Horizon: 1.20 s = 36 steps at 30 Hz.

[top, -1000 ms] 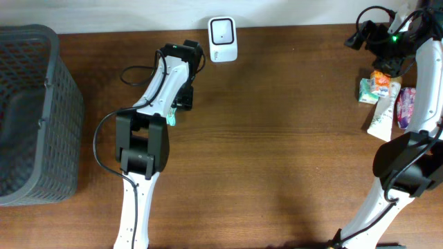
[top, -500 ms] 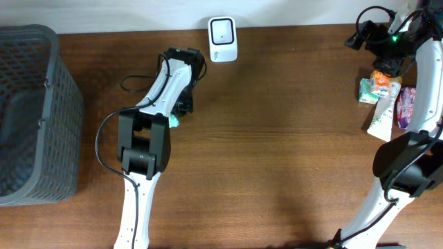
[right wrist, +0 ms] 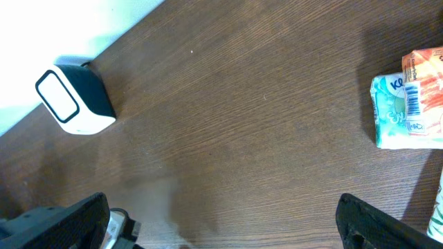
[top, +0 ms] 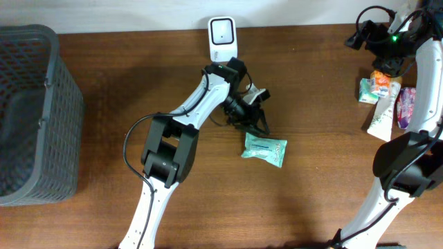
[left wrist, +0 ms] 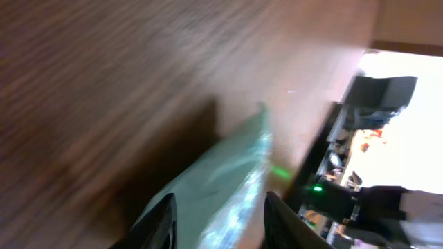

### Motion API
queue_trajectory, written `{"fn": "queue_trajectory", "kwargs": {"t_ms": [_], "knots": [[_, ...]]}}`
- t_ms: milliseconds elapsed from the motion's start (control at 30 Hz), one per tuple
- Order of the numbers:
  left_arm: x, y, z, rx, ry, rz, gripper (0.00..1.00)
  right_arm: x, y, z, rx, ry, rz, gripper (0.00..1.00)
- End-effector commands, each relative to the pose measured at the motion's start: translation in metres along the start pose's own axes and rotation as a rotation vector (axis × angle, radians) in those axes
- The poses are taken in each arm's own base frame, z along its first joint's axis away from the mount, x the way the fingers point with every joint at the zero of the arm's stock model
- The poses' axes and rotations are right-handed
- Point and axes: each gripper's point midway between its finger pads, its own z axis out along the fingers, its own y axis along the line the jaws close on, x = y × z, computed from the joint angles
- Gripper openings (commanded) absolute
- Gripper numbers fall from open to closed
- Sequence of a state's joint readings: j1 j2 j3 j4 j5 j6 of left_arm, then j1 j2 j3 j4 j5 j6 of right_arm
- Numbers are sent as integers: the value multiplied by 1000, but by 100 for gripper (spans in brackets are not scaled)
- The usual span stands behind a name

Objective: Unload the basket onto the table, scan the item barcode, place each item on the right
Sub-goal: 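Reach the left gripper down and grasp the green toilet-tissue pack, then carry the green pack right toward the table centre with the left gripper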

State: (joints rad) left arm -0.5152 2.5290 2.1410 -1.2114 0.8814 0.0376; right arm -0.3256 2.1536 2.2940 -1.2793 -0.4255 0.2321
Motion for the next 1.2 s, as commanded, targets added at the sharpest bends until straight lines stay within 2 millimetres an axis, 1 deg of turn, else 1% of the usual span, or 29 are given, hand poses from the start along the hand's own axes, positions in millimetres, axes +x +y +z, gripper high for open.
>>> {"fn": "queue_trajectory", "kwargs": {"t_ms": [0, 33, 67, 100, 133, 167, 200, 233, 267, 367, 400, 433, 467, 500, 567, 600, 633, 667, 700, 767, 800, 867, 900, 967, 1000, 1033, 1067, 1133, 1167], "knots": [[-1, 28, -19, -212, -10, 3, 49, 1, 3, 3, -9, 6, -5, 99], [-5, 18, -46, -291, -20, 79, 60, 1, 3, 3, -9, 6, -5, 99], [-7, 11, -62, -328, -32, 92, 65, 1, 3, 3, -9, 6, -5, 99], [-10, -3, -88, -366, -59, 100, 67, 1, 3, 3, -9, 6, -5, 99], [-9, -21, -109, -368, -87, 109, 79, 1, 3, 3, -9, 6, -5, 99], [-5, -23, -119, -409, -80, 121, 82, 1, 3, 3, -9, 6, -5, 99], [2, -20, -116, -446, -33, 179, 82, 1, 3, 3, -9, 6, -5, 99], [15, -19, -104, -467, 54, 253, 82, 1, 3, 3, -9, 6, -5, 99], [23, -21, -88, -495, 121, 305, 87, 1, 3, 3, -9, 6, -5, 99], [29, -12, -55, -794, 236, 384, 87, 1, 3, 3, -9, 6, -5, 99], [30, -19, -46, -889, 252, 418, 89, 1, 3, 3, -9, 6, -5, 99], [35, -30, -34, -912, 273, 461, 90, 0, 3, 3, -9, 6, -5, 99], [42, -36, -29, -911, 302, 472, 91, 1, 3, 3, -9, 6, -5, 99], [47, -40, -28, -911, 315, 477, 86, 1, 3, 3, -9, 6, -5, 98], [46, -48, -31, -921, 299, 496, 85, 1, 3, 3, -9, 6, -5, 99], [49, -53, -32, -940, 302, 506, 90, 1, 3, 3, -9, 6, -5, 99], [51, -56, -42, -1013, 301, 513, 96, 1, 3, 3, -9, 6, -5, 99], [51, -78, -63, -1055, 223, 531, 100, 1, 3, 3, -9, 6, -5, 99], [53, -96, -84, -1044, 155, 545, 99, 1, 3, 3, -9, 6, -5, 99], [63, -132, -115, -946, 53, 593, 99, 1, 3, 3, -9, 6, -5, 99], [67, -141, -131, -944, 6, 595, 99, 1, 3, 3, -9, 6, -5, 99], [69, -140, -133, -926, 8, 587, 99, 1, 3, 3, -9, 6, -5, 99], [76, -125, -121, -924, 86, 581, 99, 1, 3, 3, -9, 6, -5, 99], [77, -91, -95, -927, 175, 567, 99, 1, 3, 3, -9, 6, -5, 99], [78, -67, -87, -931, 208, 534, 99, 1, 3, 3, -9, 6, -5, 99], [76, -53, -92, -917, 200, 496, 99, 1, 3, 3, -9, 6, -5, 99], [74, -49, -100, -867, 171, 459, 99, 1, 3, 3, -9, 6, -5, 99], [79, -58, -121, -671, 121, 463, 99, 1, 3, 3, -9, 6, -5, 99], [79, -62, -137, -599, 71, 468, 99, 1, 3, 3, -9, 6, -5, 99]]}}
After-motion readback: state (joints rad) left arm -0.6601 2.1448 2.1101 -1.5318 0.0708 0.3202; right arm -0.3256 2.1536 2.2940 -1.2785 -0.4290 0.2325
